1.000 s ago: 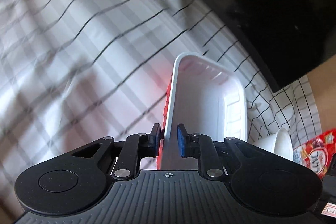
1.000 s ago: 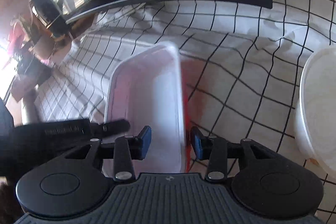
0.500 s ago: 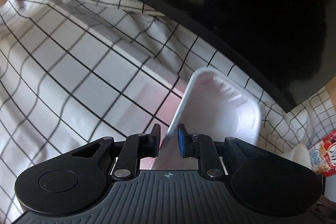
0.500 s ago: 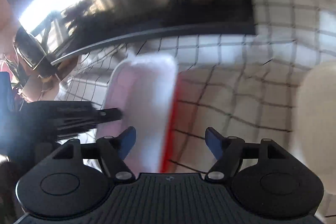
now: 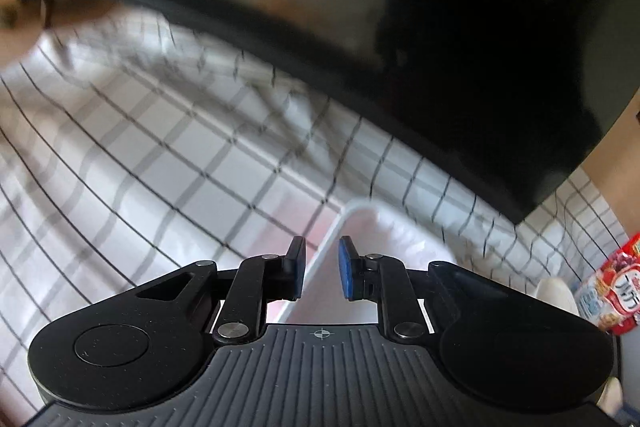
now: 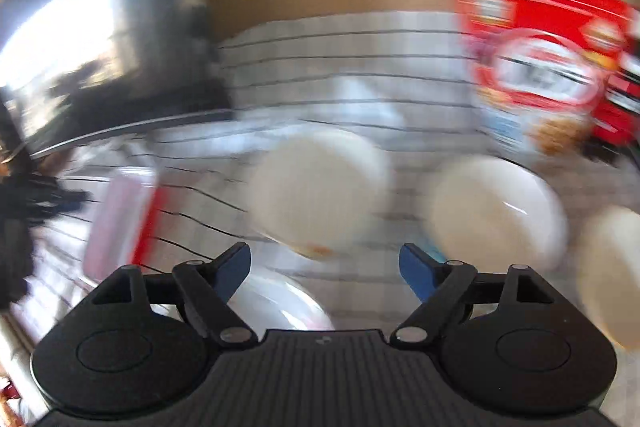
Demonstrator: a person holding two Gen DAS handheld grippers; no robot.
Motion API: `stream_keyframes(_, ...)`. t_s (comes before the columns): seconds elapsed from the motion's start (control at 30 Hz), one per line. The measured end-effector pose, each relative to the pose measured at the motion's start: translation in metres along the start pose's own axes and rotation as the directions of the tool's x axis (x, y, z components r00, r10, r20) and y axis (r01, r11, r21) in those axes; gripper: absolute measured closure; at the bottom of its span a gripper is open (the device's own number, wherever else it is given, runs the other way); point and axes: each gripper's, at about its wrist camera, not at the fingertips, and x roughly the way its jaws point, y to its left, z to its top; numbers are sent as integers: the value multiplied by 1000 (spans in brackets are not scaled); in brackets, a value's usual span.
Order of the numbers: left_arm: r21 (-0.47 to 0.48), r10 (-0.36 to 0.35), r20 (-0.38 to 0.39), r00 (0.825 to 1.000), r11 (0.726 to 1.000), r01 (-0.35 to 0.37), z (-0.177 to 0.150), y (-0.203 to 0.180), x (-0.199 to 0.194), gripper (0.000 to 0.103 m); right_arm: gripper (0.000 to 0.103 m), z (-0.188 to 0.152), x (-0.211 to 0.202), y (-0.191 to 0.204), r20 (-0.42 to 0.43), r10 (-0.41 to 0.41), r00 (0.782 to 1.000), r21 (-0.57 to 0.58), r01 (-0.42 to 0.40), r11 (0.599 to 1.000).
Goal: Organize plates and bowls
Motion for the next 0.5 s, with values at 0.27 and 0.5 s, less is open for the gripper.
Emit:
stream_keyframes(0.27,-11,-56,66,996,998,57,-18,-40,-41,84,17,-40,-31,-97,-93,-38,995,169,53,984)
stream_keyframes(0.5,207,-388,-337,858,858,470,-129,-192,-33,84,12,-65,-19,-139,-158,65,985,166,-38,985)
